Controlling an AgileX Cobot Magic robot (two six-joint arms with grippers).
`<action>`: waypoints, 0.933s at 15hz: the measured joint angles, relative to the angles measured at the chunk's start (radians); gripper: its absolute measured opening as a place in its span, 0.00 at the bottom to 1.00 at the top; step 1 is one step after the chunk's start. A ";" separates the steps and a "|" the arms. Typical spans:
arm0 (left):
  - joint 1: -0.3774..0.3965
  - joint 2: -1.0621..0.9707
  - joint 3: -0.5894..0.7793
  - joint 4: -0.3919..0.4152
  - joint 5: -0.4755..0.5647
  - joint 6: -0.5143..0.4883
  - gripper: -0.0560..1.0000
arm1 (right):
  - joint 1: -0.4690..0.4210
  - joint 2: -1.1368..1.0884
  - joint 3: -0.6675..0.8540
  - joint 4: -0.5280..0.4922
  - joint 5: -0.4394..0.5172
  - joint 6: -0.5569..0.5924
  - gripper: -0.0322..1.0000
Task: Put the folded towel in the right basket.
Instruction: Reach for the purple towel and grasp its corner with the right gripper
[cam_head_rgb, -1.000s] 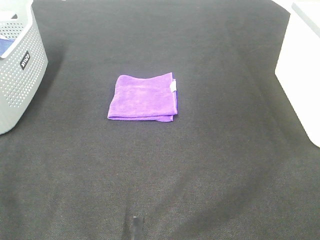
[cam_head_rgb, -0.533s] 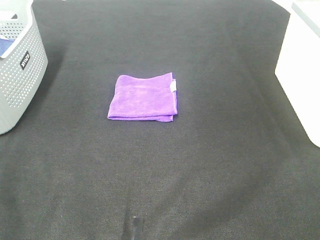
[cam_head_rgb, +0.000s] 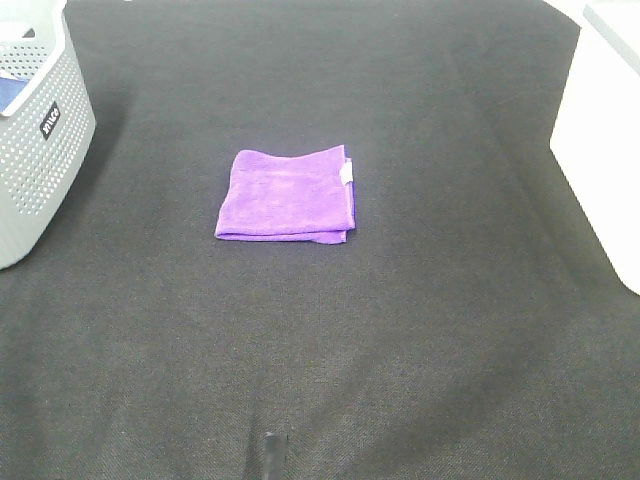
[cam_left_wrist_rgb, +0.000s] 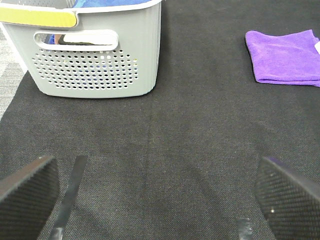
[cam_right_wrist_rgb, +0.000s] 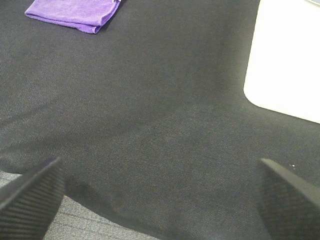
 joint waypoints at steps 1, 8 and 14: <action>0.000 0.000 0.000 0.000 0.000 0.000 0.99 | 0.000 0.000 0.000 0.000 0.000 0.000 0.97; 0.000 0.000 0.000 0.000 0.000 0.000 0.99 | 0.000 0.000 0.000 0.000 0.000 0.000 0.97; 0.000 0.000 0.000 0.000 0.000 0.000 0.99 | 0.000 0.000 0.000 0.000 0.000 0.000 0.97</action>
